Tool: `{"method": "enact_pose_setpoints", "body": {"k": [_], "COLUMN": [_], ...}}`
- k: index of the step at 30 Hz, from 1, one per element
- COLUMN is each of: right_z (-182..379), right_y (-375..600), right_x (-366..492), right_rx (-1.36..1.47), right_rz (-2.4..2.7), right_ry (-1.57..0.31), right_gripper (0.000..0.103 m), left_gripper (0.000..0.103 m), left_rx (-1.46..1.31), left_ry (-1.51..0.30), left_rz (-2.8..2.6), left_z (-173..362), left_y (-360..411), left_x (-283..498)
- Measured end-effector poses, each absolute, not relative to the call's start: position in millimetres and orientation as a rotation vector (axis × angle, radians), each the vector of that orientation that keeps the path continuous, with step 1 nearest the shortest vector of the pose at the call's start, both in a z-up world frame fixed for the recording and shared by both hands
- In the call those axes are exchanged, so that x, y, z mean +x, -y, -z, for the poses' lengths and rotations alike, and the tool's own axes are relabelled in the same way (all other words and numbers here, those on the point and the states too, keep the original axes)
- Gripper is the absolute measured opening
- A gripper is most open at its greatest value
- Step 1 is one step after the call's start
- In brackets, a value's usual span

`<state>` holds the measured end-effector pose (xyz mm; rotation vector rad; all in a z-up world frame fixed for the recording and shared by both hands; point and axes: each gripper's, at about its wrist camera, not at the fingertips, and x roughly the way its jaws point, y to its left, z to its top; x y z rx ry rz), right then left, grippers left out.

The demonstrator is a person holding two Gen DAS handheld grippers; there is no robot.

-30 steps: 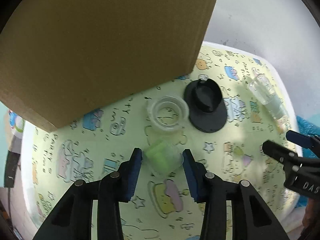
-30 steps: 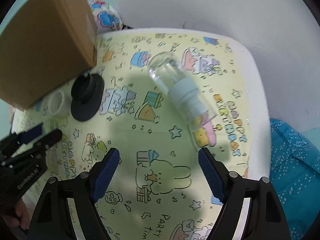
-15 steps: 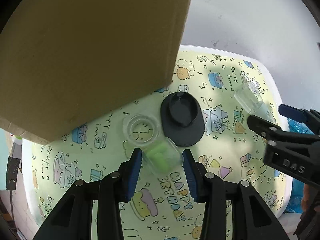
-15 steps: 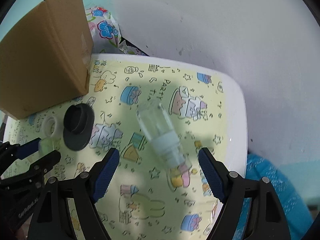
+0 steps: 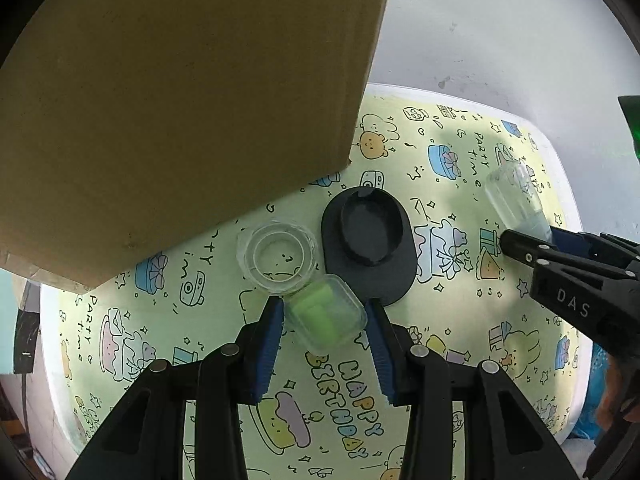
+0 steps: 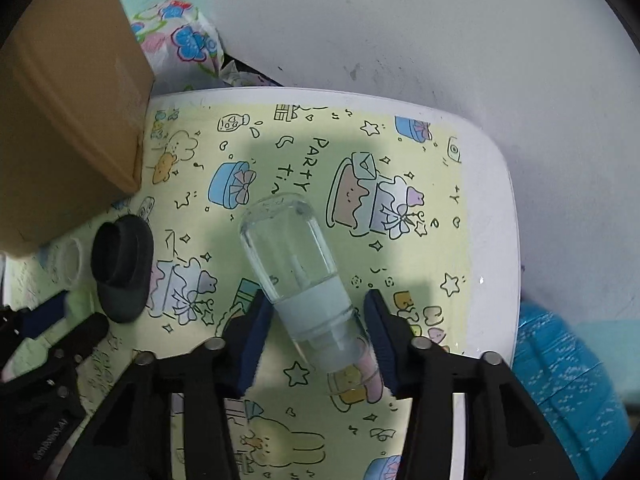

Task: Organize objects
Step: 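Close the left tool on the green container while the right tool grasps the clear spray bottle, then lift and carry the container and spray bottle with both tools over the box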

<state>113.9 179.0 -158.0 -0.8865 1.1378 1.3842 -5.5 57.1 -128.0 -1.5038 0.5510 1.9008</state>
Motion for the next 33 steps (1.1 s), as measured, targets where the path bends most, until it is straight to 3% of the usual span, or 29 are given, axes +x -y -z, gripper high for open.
{"method": "enact_pose_setpoints", "body": {"k": [13, 23, 33], "right_z": [130, 93, 52], "right_y": [-122, -84, -86], "right_x": [85, 53, 34], "right_rx": [-0.880, -0.855, -0.868], "right_rz": [-1.430, -1.481, -1.519], "right_ry": [-1.153, -1.311, -1.270], "right_gripper": [0.034, 0.034, 0.035], "left_gripper": [0.042, 0.042, 0.042], "left_rx": [-1.498, -1.541, -1.498], "left_ry": [-0.547, -0.453, -0.547], "left_rz": [-1.914, -1.866, -1.955], "left_z": [110, 71, 45], "left_y": [-22, 20, 30], "left_x": [-6, -6, -4]}}
